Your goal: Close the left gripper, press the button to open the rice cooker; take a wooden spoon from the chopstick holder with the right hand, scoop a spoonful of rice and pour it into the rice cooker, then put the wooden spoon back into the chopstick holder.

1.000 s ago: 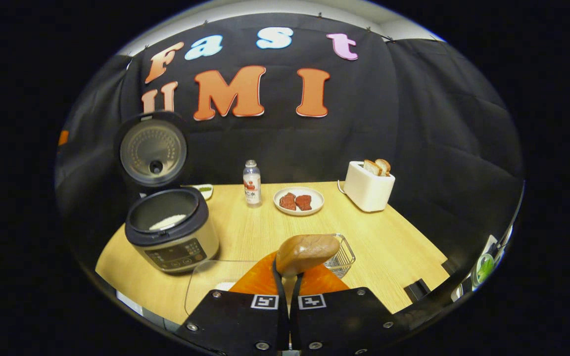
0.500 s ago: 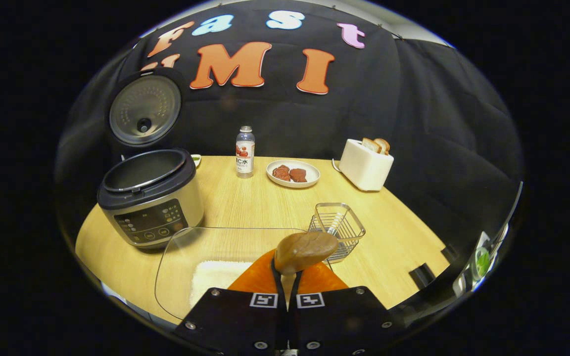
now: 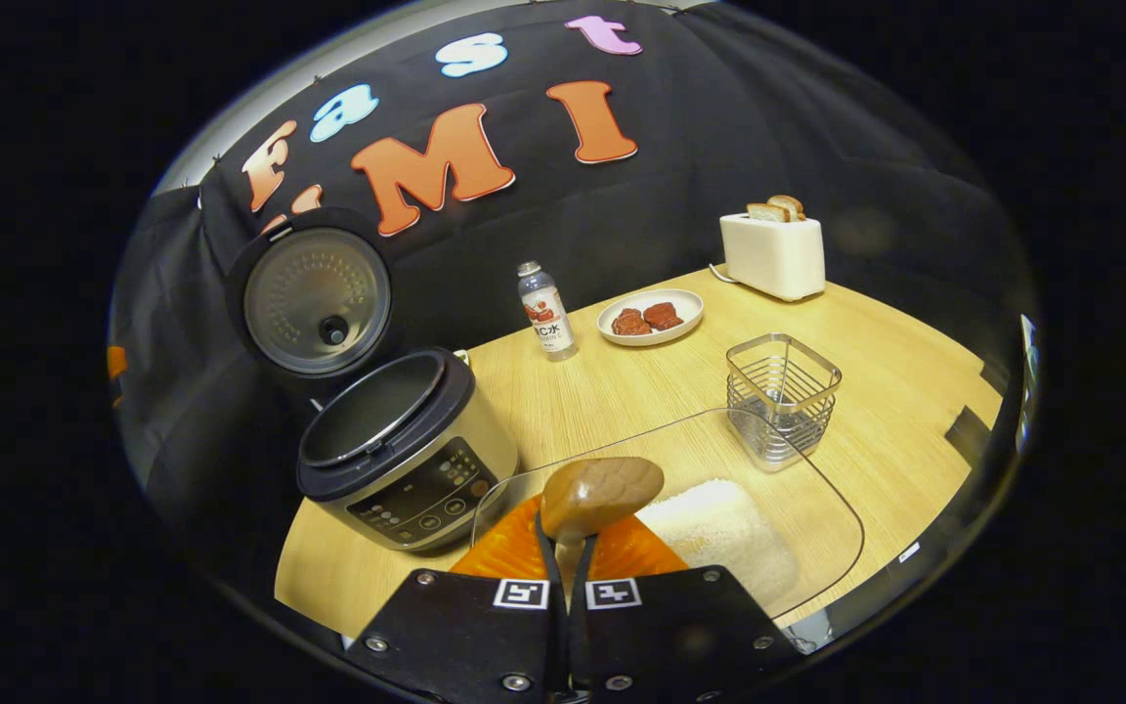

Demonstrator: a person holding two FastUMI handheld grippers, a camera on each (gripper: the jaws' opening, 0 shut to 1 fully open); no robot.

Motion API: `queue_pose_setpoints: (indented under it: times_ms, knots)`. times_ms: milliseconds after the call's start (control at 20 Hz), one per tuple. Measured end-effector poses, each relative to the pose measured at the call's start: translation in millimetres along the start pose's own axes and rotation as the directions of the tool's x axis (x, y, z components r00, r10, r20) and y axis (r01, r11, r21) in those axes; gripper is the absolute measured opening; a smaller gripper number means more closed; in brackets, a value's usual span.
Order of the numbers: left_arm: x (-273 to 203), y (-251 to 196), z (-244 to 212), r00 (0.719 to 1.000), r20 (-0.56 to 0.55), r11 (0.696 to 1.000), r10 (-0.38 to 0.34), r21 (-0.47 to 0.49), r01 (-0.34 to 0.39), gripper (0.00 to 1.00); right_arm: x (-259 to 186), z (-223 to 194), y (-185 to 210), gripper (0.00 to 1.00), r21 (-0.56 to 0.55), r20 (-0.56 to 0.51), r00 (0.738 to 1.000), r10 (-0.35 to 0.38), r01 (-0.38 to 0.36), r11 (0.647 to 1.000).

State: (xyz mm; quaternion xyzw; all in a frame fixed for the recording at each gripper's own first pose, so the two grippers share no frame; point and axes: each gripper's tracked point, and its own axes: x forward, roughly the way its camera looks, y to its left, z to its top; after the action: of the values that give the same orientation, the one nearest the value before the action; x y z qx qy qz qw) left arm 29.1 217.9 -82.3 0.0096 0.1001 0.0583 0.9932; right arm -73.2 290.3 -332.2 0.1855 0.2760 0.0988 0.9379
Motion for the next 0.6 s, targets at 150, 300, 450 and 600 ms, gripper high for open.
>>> queue_pose_setpoints:
  times_ms: [150, 300, 450, 600]
  knots:
    - [2.2, -3.4, -2.6, 1.000, -0.008, 1.000, -0.007, -0.004, 0.007, 1.00, 4.9, -4.3, -9.8, 0.00, 0.212, -0.007, 0.999, 0.042, -0.039, 0.977]
    - [3.2, -8.9, -3.0, 1.000, -0.010, 1.000, -0.019, -0.009, 0.019, 1.00, 12.6, -11.1, -15.4, 0.00, 0.395, -0.046, 0.996, 0.072, -0.049, 0.917]
    - [5.1, -15.7, 1.5, 1.000, -0.001, 1.000, -0.029, -0.008, 0.029, 1.00, 9.0, -4.2, -10.3, 0.00, 0.473, -0.037, 0.993, 0.113, -0.082, 0.877]
    - [6.1, -22.5, 3.8, 0.999, 0.008, 0.999, -0.042, -0.011, 0.042, 1.00, -2.7, 7.8, -19.7, 0.00, 0.596, -0.013, 0.989, 0.150, -0.113, 0.795]
